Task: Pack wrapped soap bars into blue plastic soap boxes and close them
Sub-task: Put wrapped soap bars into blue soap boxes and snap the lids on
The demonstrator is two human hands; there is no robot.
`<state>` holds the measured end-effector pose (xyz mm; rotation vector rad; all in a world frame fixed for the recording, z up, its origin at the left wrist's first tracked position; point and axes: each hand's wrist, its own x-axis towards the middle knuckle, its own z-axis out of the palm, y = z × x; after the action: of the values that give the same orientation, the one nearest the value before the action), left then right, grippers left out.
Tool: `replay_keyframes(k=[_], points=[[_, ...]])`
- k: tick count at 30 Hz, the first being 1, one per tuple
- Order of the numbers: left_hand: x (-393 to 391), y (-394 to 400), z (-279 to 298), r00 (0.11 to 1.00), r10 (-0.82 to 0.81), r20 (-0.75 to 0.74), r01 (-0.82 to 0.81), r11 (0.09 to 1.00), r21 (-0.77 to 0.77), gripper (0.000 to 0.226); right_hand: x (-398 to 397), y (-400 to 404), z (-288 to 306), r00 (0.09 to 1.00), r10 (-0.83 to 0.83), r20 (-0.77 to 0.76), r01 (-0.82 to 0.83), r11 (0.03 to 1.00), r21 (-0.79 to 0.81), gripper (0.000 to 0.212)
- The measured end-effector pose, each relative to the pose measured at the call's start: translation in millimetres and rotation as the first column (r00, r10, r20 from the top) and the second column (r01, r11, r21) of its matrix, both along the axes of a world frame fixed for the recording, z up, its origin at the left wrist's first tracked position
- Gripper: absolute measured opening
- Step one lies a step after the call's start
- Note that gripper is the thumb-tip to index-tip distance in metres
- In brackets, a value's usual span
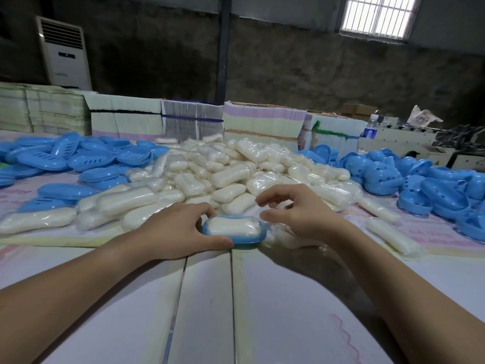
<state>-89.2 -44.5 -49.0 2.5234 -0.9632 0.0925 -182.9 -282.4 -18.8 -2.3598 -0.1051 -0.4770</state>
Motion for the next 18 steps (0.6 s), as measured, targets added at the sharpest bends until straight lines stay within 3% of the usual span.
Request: replay_keyframes(k=[5, 10, 14, 18], points=[[3.1, 5.1, -0.3, 0.999, -0.05, -0.004, 0.05, 0.999, 0.009, 0.069, -0.3, -18.4, 7.5, 0.984, -0.135, 0.117, 0.112, 0.977, 0.184, 0.015], [18.0, 8.2, -10.2, 0.99, -0.14, 0.027, 0.141, 0.99, -0.027, 0.075, 3.6, -67.3, 17.0, 0.901, -0.41, 0.14, 0.362, 0.89, 0.276, 0.016], [33.3, 6.1, -24.6, 0.985, -0.142, 0.098, 0.152, 0.984, -0.097, 0.083, -12.6, -137.9, 15.4, 0.742, -0.653, 0.151, 0.652, 0.756, 0.062, 0.023], [46.2, 5.8, -37.9, 0.991, -0.123, 0.045, 0.129, 0.979, -0.155, 0.079, -50.7, -215.2, -4.7, 0.514, -0.852, 0.095, 0.833, 0.47, -0.292, 0.045]])
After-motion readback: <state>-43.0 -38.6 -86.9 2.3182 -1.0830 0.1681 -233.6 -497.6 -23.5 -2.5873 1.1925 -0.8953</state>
